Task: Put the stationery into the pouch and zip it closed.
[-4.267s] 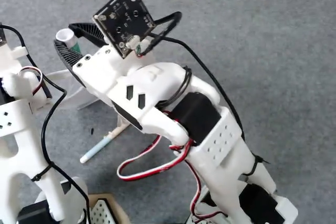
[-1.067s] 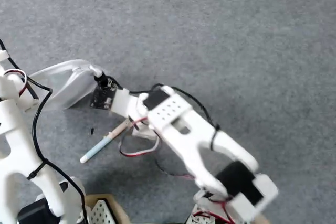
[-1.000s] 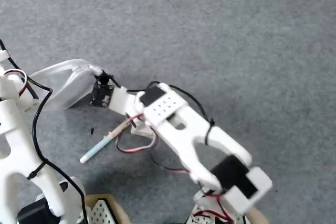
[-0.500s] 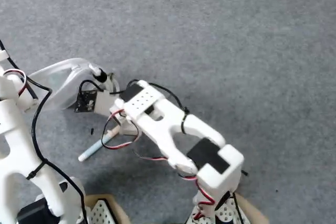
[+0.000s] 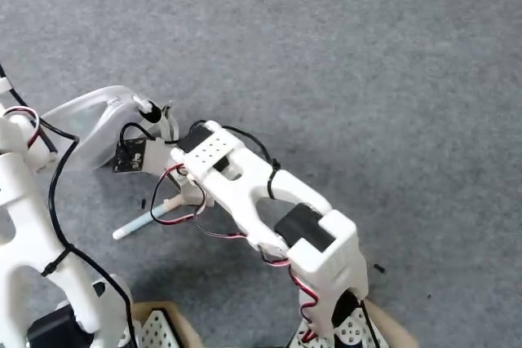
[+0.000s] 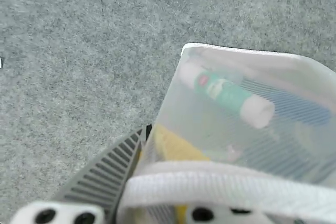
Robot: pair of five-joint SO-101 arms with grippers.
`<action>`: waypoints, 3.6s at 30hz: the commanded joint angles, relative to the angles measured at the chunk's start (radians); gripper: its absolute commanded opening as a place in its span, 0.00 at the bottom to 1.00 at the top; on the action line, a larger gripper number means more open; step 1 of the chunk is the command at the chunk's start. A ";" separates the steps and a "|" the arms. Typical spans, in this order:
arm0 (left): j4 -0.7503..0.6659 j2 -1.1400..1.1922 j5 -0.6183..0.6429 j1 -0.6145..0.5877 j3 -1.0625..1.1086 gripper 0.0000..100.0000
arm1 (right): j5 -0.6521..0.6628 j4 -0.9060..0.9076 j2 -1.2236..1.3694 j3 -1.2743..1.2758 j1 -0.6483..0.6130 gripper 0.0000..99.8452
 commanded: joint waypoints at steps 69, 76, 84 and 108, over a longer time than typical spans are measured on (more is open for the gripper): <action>-0.011 -0.003 -0.002 -0.012 -0.002 0.03 | 0.011 0.351 -0.398 0.133 0.514 0.12; -0.009 -0.003 -0.002 -0.012 -0.002 0.03 | -0.086 0.305 -0.367 0.018 0.362 0.22; -0.008 -0.003 -0.003 -0.010 -0.004 0.03 | -0.098 0.160 -0.143 -0.088 0.253 0.28; -0.014 0.000 -0.003 -0.010 -0.004 0.03 | -0.103 0.482 0.326 -0.768 0.187 0.23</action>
